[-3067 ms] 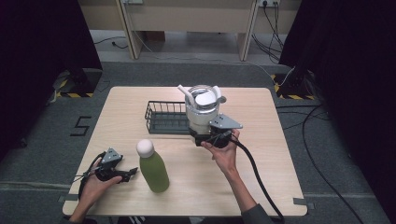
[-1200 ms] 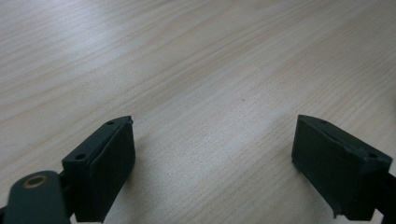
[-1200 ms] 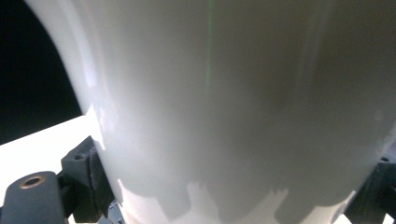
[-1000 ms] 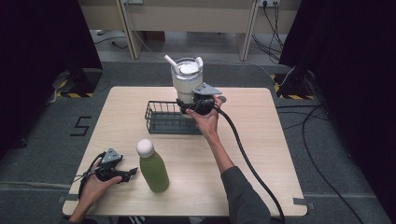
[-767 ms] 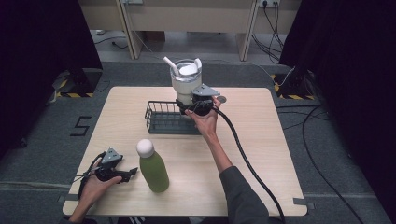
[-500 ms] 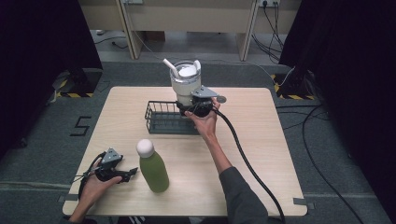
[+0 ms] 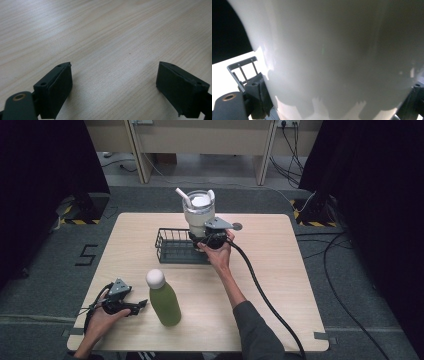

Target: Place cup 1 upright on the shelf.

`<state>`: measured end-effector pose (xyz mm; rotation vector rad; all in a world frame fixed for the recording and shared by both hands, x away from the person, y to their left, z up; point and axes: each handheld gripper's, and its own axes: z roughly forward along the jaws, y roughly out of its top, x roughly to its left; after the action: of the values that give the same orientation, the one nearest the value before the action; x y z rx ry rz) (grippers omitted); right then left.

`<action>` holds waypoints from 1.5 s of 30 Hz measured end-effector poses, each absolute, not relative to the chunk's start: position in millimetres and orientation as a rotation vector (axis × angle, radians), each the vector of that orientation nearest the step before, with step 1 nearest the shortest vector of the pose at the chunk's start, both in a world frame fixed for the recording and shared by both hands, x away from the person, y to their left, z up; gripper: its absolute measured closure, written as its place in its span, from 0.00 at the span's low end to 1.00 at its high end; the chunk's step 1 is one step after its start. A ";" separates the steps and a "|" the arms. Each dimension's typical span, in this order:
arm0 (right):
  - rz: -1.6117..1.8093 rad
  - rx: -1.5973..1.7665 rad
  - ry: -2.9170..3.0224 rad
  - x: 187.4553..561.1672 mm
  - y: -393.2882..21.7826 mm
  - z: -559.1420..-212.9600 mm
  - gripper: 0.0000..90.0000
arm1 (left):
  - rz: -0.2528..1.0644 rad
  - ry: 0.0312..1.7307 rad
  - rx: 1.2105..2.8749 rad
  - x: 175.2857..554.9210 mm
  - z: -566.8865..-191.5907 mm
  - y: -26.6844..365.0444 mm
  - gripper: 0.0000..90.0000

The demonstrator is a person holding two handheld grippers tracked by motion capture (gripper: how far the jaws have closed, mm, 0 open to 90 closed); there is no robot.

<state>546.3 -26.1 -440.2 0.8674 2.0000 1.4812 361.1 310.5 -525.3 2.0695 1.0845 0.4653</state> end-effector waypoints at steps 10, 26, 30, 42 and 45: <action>1.487 0.896 1.983 545.7 -28.2 -454.9 0.13 | 0.466 1.085 2.070 361.1 -525.3 310.5 0.14; 1.467 0.879 1.989 543.0 -29.4 -462.9 0.12 | 0.469 1.084 2.068 361.0 -525.5 310.4 0.14; 1.467 0.871 1.992 543.0 -29.8 -464.0 0.12 | 0.466 1.084 2.070 361.1 -525.3 310.5 0.14; 1.460 0.875 1.970 538.8 -31.0 -464.8 0.11 | 0.466 1.084 2.070 361.1 -525.3 310.5 0.14; 1.453 0.885 1.963 536.5 -30.8 -464.6 0.11 | 0.466 1.084 2.070 361.1 -525.3 310.5 0.14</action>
<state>536.5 -30.8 -464.6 0.8851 1.9625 1.4533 361.1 310.5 -525.3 2.0700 1.0844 0.4663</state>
